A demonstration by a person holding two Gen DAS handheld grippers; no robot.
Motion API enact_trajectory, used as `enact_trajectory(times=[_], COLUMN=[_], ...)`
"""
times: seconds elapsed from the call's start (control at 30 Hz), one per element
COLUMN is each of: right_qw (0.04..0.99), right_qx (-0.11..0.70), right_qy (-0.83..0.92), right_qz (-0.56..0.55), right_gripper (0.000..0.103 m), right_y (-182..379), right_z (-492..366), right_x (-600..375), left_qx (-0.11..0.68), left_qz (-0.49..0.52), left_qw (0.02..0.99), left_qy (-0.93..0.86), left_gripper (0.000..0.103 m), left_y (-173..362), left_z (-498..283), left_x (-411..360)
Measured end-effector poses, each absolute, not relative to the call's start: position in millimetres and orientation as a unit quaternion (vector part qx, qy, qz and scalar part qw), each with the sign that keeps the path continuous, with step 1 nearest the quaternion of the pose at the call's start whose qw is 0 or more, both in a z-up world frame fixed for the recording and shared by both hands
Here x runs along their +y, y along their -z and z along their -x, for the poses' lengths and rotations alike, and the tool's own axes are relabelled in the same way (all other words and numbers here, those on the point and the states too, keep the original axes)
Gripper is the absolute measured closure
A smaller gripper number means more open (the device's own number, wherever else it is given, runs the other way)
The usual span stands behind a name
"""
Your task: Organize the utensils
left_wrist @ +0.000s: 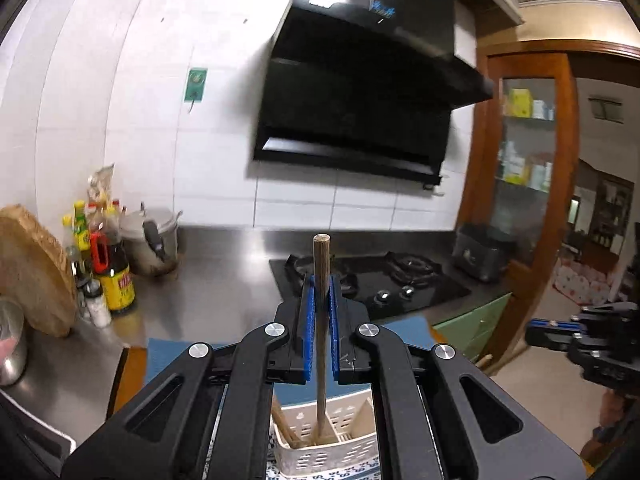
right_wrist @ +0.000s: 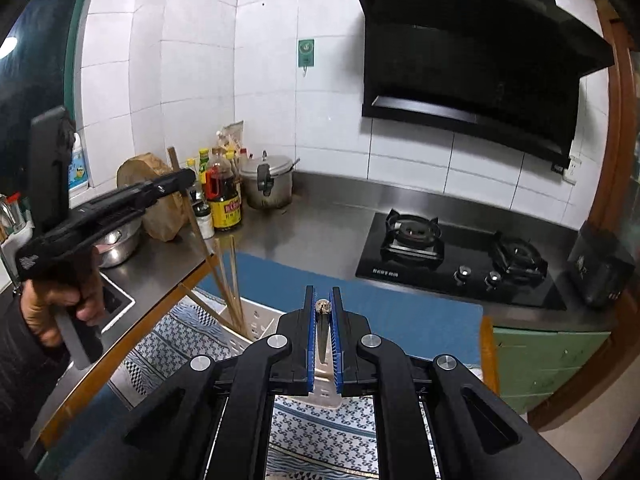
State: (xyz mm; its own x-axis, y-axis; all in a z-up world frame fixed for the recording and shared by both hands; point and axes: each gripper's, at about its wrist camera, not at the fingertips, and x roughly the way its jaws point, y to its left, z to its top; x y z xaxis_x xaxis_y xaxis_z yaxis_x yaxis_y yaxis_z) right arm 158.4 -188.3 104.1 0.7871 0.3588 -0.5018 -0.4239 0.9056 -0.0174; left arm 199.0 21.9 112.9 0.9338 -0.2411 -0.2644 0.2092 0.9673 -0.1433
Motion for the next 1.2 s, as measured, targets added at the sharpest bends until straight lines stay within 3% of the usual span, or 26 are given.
enact_trajectory(times=[0.3, 0.53, 0.67, 0.73, 0.83, 1.2], right_qw=[0.934, 0.932, 0.936, 0.938, 0.942, 0.951], right_qx=[0.287, 0.300, 0.292, 0.286, 0.276, 0.254], right_qy=[-0.205, -0.199, -0.193, -0.191, -0.189, -0.176], right_qz=[0.055, 0.041, 0.038, 0.038, 0.031, 0.025], right_gripper=[0.096, 0.094, 0.081, 0.080, 0.068, 0.038], right_y=[-78, -61, -63, -66, -70, -58], right_z=[-178, -191, -187, -182, -171, -112], right_x=[-185, -187, -191, -194, -199, -203], left_qx=[0.202, 0.208, 0.199, 0.195, 0.192, 0.194], left_qz=[0.070, 0.067, 0.072, 0.071, 0.071, 0.046], left_qw=[0.971, 0.970, 0.972, 0.973, 0.973, 0.976], left_qy=[0.104, 0.104, 0.099, 0.098, 0.101, 0.090], left_gripper=[0.097, 0.093, 0.072, 0.069, 0.061, 0.022], left_y=[-65, -61, -64, -67, -71, -60], left_z=[-223, -221, -210, -203, -191, -121], left_x=[29, 29, 31, 32, 32, 22])
